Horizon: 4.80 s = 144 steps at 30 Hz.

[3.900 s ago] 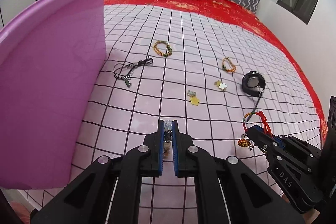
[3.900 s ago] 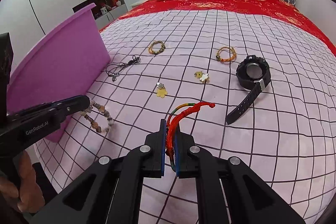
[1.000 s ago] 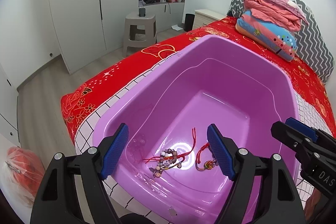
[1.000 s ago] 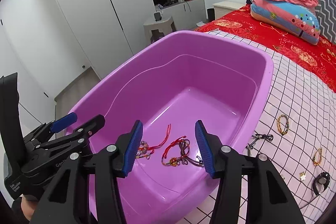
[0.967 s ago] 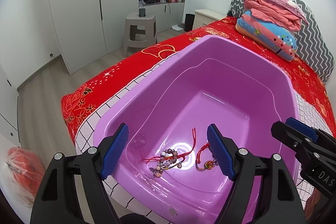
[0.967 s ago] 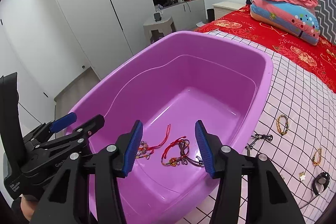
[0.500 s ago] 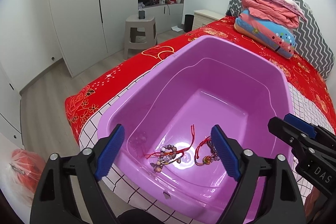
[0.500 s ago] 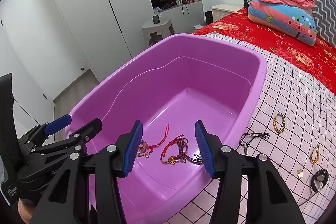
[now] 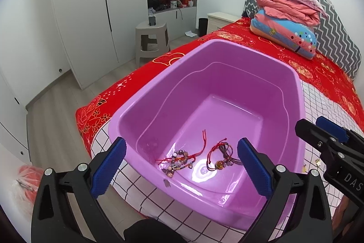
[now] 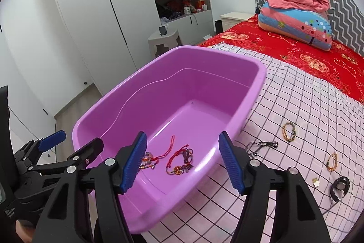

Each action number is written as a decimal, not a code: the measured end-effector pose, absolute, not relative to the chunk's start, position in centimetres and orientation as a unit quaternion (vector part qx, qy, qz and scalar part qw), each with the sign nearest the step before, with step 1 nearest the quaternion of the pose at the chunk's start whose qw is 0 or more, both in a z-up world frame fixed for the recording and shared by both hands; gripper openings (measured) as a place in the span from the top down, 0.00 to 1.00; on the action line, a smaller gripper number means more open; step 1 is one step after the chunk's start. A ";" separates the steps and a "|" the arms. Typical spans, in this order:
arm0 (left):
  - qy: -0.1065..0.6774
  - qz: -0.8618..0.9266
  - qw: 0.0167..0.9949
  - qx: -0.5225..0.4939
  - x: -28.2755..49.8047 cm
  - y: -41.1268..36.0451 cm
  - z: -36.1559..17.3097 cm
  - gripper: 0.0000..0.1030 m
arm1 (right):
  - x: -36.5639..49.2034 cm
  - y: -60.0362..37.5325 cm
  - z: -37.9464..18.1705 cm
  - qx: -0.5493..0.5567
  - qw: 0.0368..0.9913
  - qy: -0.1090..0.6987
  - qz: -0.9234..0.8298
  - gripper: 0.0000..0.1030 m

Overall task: Organize jewelry
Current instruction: 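Move both open tools back over the remaining jewelry on the bed, then grasp the black wristwatch with the right tool while the left tool grasps the yellow flower charm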

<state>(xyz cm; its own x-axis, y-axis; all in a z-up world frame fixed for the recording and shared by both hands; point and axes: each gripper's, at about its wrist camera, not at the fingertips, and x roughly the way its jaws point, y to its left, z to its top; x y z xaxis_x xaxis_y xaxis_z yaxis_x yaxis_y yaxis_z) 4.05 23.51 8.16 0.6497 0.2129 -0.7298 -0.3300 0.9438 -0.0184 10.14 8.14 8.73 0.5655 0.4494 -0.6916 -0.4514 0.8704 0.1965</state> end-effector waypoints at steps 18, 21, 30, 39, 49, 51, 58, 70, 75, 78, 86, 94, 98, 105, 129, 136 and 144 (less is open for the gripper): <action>0.365 0.078 0.927 -0.045 0.4 15.5 9.2 0.06 | 3.9 -2.3 7.9 0.039 0.912 0.365 0.184 0.36; 0.365 0.047 0.929 -0.043 -0.2 13.2 9.0 0.06 | 2.5 -4.8 7.5 0.042 0.918 0.361 0.160 0.36; 0.377 -0.014 0.925 -0.037 -0.7 7.4 6.7 0.06 | -1.3 -12.7 4.0 0.061 0.922 0.373 0.084 0.36; 0.402 -0.048 0.914 -0.018 0.7 2.4 3.1 0.06 | -2.5 -19.6 0.0 0.092 0.914 0.395 0.013 0.36; 0.435 -0.056 0.899 -0.009 6.0 -1.6 -1.8 0.06 | 0.5 -25.0 -4.5 0.118 0.899 0.420 -0.041 0.36; 0.440 -0.054 0.896 -0.007 7.2 -2.5 -2.9 0.06 | 1.5 -25.7 -5.5 0.119 0.895 0.426 -0.048 0.36; 0.460 -0.047 0.887 0.006 11.0 -4.8 -6.6 0.06 | 5.8 -28.4 -8.9 0.135 0.884 0.444 -0.059 0.36; 0.472 -0.038 0.880 0.014 15.3 -6.6 -10.3 0.06 | 11.8 -30.4 -11.5 0.151 0.876 0.452 -0.070 0.36; 0.477 -0.035 0.878 0.011 15.9 -6.7 -11.1 0.06 | 12.9 -30.6 -12.1 0.139 0.876 0.454 -0.078 0.36; 0.481 -0.032 0.876 0.010 16.1 -6.7 -11.7 0.06 | 13.1 -30.8 -12.4 0.135 0.876 0.455 -0.082 0.36; 0.493 -0.042 0.869 0.015 16.7 -7.7 -13.0 0.06 | 13.6 -31.6 -13.5 0.134 0.873 0.461 -0.089 0.37; 0.491 -0.044 0.869 0.023 17.4 -8.7 -13.4 0.06 | 14.5 -31.1 -14.1 0.098 0.878 0.459 -0.092 0.37; 0.490 -0.044 0.870 0.025 17.8 -9.1 -13.5 0.06 | 14.9 -31.0 -14.3 0.089 0.882 0.455 -0.085 0.37; 0.489 -0.043 0.871 0.022 17.8 -9.3 -13.6 0.06 | 15.1 -30.2 -14.3 0.075 0.885 0.455 -0.060 0.56; 0.477 -0.075 0.876 0.012 15.4 -9.3 -12.5 0.81 | 13.7 -30.5 -14.0 0.110 0.893 0.433 -0.059 0.69; 0.476 -0.089 0.875 0.006 14.4 -8.6 -11.6 0.81 | 12.5 -29.9 -13.4 0.109 0.898 0.423 -0.059 0.70; 0.466 -0.100 0.879 0.000 13.4 -8.1 -10.0 0.81 | 10.8 -28.6 -12.1 0.112 0.902 0.415 -0.044 0.80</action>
<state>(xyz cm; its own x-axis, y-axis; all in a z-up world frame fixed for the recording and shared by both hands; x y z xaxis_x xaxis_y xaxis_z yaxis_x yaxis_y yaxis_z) 13.43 -8.05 -9.95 0.5466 -0.1754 -0.8188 0.1750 0.9801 -0.0931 10.82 -28.63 -12.12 0.6519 0.0134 -0.7582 0.1725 0.9710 0.1655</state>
